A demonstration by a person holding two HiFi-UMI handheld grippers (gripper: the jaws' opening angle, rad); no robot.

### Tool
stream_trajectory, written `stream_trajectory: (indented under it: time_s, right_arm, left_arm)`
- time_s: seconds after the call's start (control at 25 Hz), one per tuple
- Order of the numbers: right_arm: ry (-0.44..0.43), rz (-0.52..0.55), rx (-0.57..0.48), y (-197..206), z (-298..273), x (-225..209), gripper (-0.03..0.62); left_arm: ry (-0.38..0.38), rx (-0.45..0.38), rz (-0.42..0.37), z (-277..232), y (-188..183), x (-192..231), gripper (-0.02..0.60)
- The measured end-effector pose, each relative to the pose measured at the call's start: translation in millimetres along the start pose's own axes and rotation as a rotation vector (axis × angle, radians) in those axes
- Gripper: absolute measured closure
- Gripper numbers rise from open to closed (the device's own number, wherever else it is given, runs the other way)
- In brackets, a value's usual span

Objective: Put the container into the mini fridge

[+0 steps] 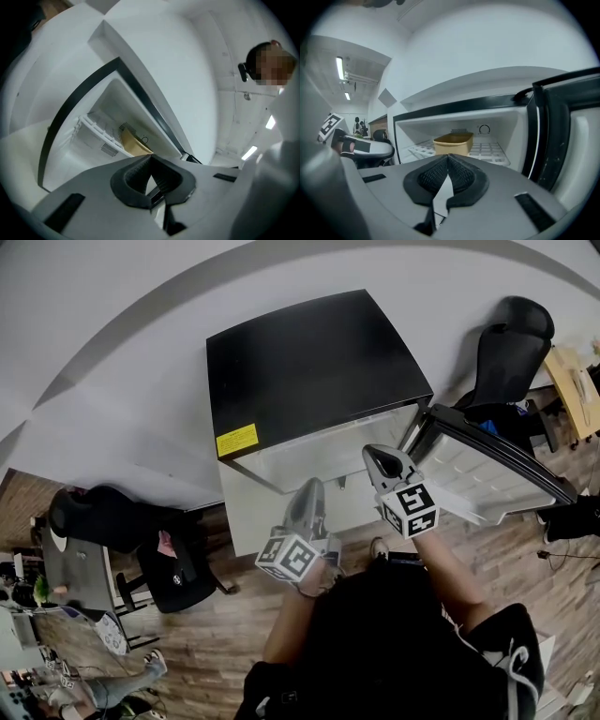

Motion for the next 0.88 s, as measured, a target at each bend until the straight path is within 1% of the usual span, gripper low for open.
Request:
stream_trajectory:
  time_s: [0.08,0.28,0.36,0.44,0.52,0.68,0.88]
  right_arm:
    - [-0.001,-0.004,-0.012,-4,11,1,0.58]
    - [0.003,-0.002,-0.06,-17,40,8,0.58]
    - [0.004,0.003,-0.079,-21,50,11,0.58]
    - [0.005,0.005,-0.094,-24,58,14,0.58]
    - [-0.004,0.007,-0.111,-25,65,16,0.58]
    - [-0.027,0.008,-0.117,-19,68,20,0.58]
    - [-0.023,-0.013,-0.1,-10,70,24,0.58]
  left_arm:
    - [-0.011,0.014,-0.102,4,-6,-7,0.558]
    - [-0.043,0.0,-0.342,14,-24,-28,0.558]
    - [-0.053,-0.008,-0.415,18,-30,-37,0.558]
    - [-0.064,-0.014,-0.468,23,-33,-44,0.558]
    - [-0.079,-0.02,-0.495,28,-34,-47,0.558]
    - [-0.098,-0.033,-0.507,34,-31,-48,0.558]
    - [-0.119,-0.014,-0.514,37,-25,-46,0.558]
Point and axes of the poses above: the fingertips, and each gripper's own axes: z backward along the fingers, x to its left, y out of its underside, the point moved 8 cm from there along z, backward along the fingers, and after that the axes turned 11 degrees about y, right-handed, at the moved point
